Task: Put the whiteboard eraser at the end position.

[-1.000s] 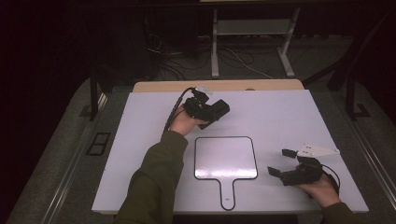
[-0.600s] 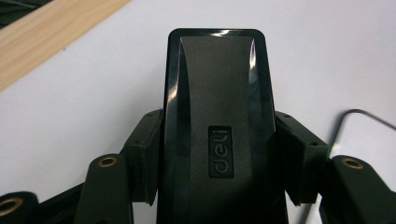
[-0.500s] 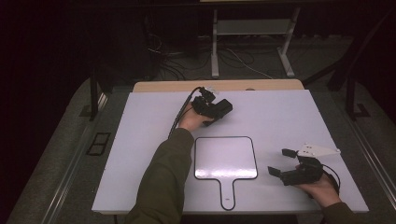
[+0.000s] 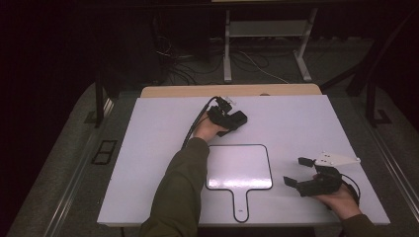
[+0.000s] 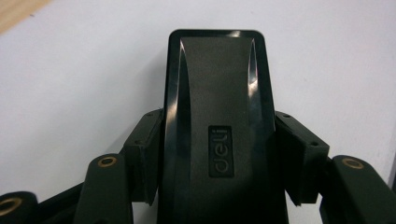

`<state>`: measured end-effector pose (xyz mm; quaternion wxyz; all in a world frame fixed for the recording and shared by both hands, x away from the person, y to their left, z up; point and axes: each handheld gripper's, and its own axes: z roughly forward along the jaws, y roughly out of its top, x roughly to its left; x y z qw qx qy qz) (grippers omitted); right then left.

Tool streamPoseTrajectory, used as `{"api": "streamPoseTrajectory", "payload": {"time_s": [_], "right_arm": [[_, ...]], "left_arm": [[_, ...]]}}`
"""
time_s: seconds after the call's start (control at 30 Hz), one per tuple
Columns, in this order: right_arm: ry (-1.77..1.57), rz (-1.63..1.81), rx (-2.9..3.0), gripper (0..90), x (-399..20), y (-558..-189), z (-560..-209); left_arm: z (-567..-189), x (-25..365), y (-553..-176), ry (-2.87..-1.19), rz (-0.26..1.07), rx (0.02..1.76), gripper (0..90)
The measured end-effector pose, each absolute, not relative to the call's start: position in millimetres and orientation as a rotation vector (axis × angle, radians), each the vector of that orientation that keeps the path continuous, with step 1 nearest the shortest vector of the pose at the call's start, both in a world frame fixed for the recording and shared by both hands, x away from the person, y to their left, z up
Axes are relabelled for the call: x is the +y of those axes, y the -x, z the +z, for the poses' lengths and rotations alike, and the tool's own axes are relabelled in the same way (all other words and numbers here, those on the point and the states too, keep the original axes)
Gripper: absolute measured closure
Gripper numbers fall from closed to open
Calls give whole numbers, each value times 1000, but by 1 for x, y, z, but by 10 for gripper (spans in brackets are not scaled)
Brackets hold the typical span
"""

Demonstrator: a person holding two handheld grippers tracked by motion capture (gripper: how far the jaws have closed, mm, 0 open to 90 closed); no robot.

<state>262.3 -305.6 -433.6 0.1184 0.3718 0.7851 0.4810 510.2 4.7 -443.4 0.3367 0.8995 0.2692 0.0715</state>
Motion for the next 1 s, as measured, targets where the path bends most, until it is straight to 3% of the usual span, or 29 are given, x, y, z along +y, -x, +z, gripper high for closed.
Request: {"api": "streamPoseTrajectory", "payload": {"time_s": [0.1, 0.27, 0.5, 1.0], "right_arm": [[-1088, 1406, 2295, 34, -305, -262, -434], [-1087, 1403, 2296, 34, -306, -262, -434], [-1075, 1392, 2302, 34, -306, -262, -434], [-1077, 1383, 2307, 34, -306, -264, -436]], "left_arm": [[-443, 5, -510, -2320, 183, 713, 377], [-434, 9, -508, -2220, 177, 737, 246], [-421, 14, -500, -2190, 157, 711, 148], [-403, 30, -474, -2134, 162, 652, 102]]}}
